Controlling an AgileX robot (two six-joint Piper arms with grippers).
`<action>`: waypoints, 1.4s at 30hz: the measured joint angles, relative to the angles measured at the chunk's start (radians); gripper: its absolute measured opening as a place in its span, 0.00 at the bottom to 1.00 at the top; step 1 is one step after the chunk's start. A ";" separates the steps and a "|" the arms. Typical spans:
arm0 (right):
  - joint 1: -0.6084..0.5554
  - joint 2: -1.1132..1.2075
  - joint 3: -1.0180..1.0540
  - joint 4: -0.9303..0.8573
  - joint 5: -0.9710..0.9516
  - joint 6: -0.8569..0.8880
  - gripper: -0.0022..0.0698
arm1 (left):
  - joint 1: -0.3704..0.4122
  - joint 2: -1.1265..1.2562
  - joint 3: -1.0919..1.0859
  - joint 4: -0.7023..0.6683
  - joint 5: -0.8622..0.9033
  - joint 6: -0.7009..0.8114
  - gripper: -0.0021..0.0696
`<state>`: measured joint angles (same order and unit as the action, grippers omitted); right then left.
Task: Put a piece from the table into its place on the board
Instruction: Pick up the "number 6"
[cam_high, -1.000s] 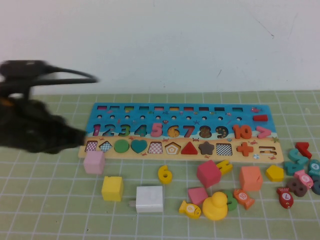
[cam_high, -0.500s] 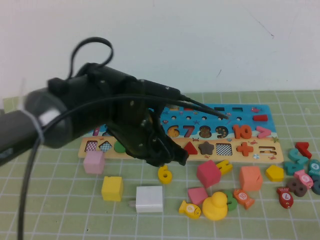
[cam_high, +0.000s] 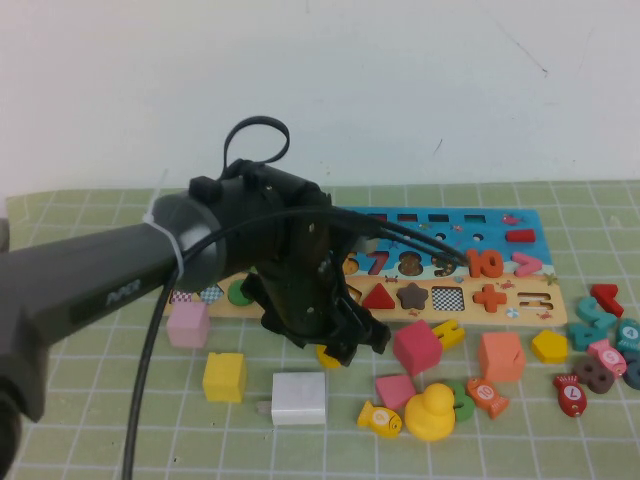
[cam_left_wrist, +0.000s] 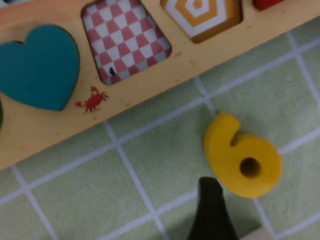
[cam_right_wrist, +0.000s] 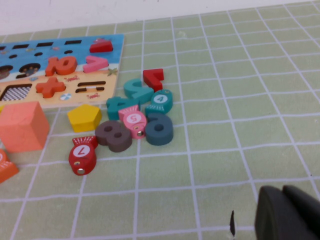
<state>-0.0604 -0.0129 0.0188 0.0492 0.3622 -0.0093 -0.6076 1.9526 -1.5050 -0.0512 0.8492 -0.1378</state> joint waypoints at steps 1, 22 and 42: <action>0.000 0.000 0.000 0.000 0.000 0.000 0.03 | 0.000 0.009 0.000 0.000 0.000 0.001 0.61; 0.000 0.000 0.000 0.000 0.000 0.000 0.03 | 0.000 0.039 0.000 0.036 -0.054 0.004 0.56; 0.000 0.000 0.000 0.000 0.000 0.000 0.03 | 0.000 0.071 -0.002 0.045 -0.087 0.062 0.53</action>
<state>-0.0604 -0.0129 0.0188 0.0492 0.3622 -0.0093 -0.6076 2.0232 -1.5071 -0.0060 0.7617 -0.0754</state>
